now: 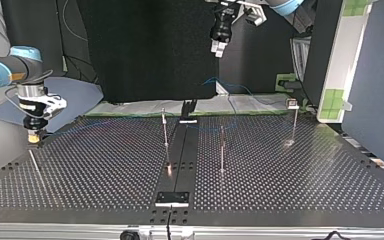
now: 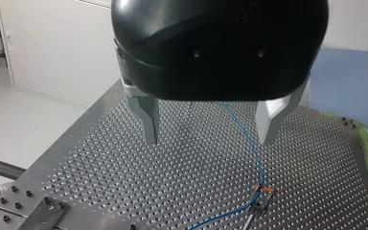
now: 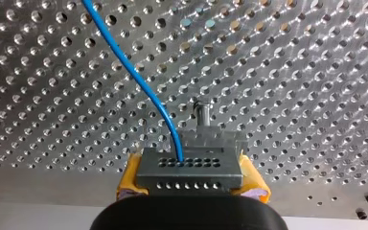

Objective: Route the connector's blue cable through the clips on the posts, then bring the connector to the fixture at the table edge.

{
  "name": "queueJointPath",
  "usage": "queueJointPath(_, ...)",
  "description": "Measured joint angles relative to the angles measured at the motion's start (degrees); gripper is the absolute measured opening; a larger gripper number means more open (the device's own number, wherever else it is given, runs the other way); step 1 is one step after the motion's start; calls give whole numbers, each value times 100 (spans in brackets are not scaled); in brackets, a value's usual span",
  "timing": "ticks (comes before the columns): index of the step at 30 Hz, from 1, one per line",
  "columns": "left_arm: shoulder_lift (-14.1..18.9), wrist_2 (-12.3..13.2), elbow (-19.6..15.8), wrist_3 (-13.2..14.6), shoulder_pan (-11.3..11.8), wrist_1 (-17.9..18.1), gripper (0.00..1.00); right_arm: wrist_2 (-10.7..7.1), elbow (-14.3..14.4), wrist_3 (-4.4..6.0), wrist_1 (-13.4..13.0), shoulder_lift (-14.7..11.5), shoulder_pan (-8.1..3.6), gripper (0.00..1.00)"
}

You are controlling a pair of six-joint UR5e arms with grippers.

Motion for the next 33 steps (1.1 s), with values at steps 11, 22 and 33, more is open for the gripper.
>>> queueJointPath(11,-78,-2,0,2,1,1,100,-464,-19,73,-59,19,-197,0)
queueJointPath(22,-101,0,0,3,0,-18,100,-742,-157,138,28,30,-230,0)
queueJointPath(33,-100,1,0,0,0,-35,100,-765,-255,175,101,80,-278,0)
